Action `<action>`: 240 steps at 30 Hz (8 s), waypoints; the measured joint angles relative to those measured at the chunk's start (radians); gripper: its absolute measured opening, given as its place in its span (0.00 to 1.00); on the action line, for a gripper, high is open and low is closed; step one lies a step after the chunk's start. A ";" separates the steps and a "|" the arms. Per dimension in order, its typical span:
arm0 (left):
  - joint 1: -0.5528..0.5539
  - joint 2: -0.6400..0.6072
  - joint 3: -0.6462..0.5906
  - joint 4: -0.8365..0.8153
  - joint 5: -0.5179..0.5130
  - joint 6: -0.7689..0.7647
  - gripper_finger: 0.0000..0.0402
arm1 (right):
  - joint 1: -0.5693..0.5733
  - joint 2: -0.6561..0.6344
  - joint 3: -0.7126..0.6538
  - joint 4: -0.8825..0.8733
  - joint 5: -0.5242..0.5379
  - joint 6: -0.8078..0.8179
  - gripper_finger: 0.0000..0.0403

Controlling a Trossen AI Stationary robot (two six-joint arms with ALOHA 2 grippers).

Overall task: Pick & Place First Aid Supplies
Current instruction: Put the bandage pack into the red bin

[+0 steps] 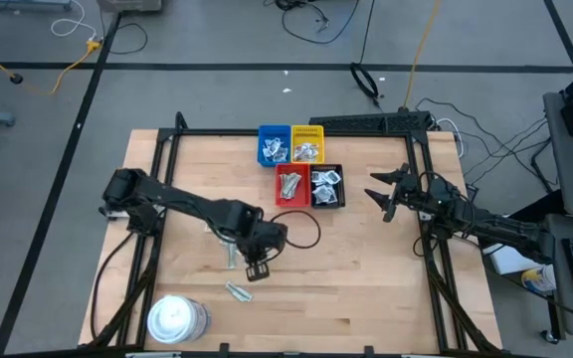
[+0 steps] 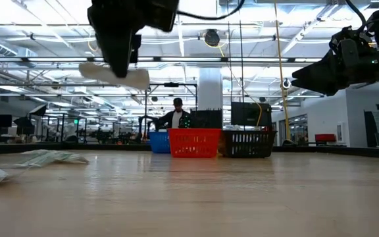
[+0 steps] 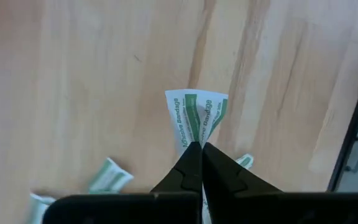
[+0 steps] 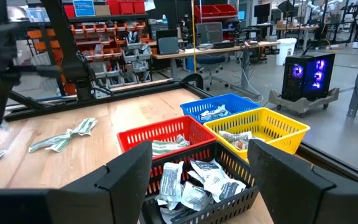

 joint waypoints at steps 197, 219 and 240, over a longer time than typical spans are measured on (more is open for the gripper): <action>-0.295 0.073 -0.272 0.111 -0.024 -1.785 0.67 | 0.000 0.000 0.000 0.000 0.000 0.000 0.65; -0.271 0.073 -0.322 0.215 -0.039 -1.616 0.11 | 0.000 0.000 0.000 0.000 0.000 0.000 0.64; -0.206 -0.100 -0.319 0.239 -0.016 -1.230 0.01 | 0.000 0.000 0.000 0.000 0.000 0.000 0.64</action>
